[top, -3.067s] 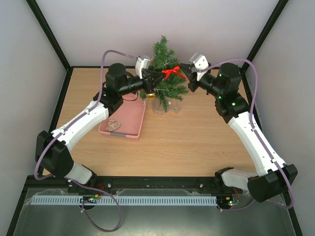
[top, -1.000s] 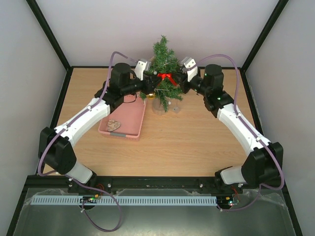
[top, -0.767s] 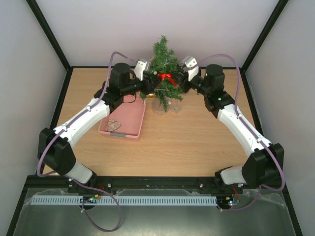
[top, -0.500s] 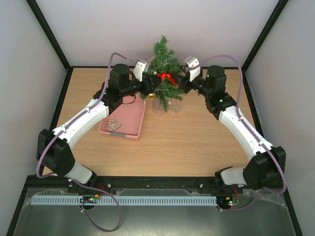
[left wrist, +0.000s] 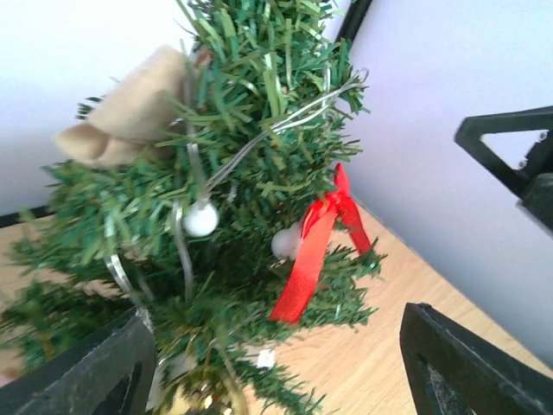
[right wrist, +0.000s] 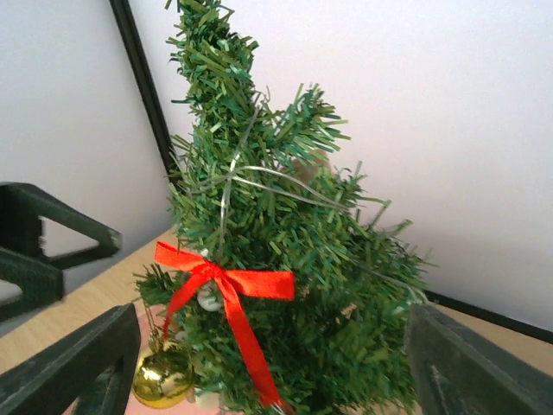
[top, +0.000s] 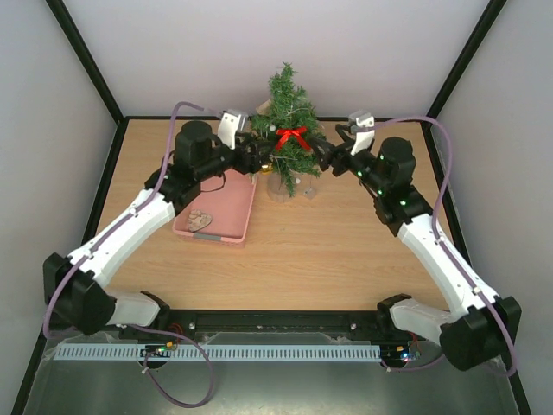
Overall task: Decorate the small christmas tree
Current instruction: Place the decoration item on the Christmas tree, then move the decoration item to the storage box.
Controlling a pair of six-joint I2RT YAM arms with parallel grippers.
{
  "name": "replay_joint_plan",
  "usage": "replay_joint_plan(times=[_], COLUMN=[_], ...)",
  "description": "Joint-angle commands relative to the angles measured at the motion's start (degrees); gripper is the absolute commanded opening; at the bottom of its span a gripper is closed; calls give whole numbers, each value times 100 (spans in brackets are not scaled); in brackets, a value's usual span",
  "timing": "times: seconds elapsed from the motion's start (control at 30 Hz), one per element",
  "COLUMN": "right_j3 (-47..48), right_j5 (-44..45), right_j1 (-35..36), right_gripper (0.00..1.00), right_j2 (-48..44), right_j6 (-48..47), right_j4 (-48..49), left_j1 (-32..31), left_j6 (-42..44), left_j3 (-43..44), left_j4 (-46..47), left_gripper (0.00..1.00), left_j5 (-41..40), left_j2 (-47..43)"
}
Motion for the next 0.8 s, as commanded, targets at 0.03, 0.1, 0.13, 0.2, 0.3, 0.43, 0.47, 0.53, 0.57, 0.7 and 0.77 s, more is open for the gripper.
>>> replay_joint_plan(times=[0.03,0.1,0.13,0.2,0.3,0.43,0.47,0.53,0.57,0.7,0.77], right_j3=[-408,-572,-664,-842,-985,-1162,-1233,-1317,-1332,-1323,-1314], right_j5=[590,803,890,1031,1073,1162,1152,1077,1023,879,834], right_j1=[-23,-22,-23,-21,-20,-22,-21,-21,-25,-22,-25], right_gripper=[99,98,98,98,98,98,98,98,98,98,98], right_j2=[-701,-971,-1100,-1339,-1571,-1791,-1830,-1898,-1912,-1922,-1937], right_j6=[957,1109,1179,1364,1599,1852,1916,2001,2026,2045,2047], right_j4=[133,123,151,230,227,310,379,493,534,558,560], left_j1=[28,52,84,162,431,970,1044,1121,1143,1197,1222], left_j6=[72,59,27,26,-10,-318,-361,-414,-429,-419,-492], left_j3=[-281,-379,-423,-492,-553,-531,-555,-614,-656,-789,-823], left_j4=[-583,-910,-1077,-1455,-2204,-2953,-3061,-3192,-3213,-3233,-3227], left_gripper=[81,81,81,81,79,73,72,73,74,73,72], left_j5=[-866,-1205,-1387,-1687,-1957,-1865,-1814,-1688,-1665,-1611,-1623], left_j2=[-602,-724,-772,-819,-738,-321,-163,169,347,1060,1337])
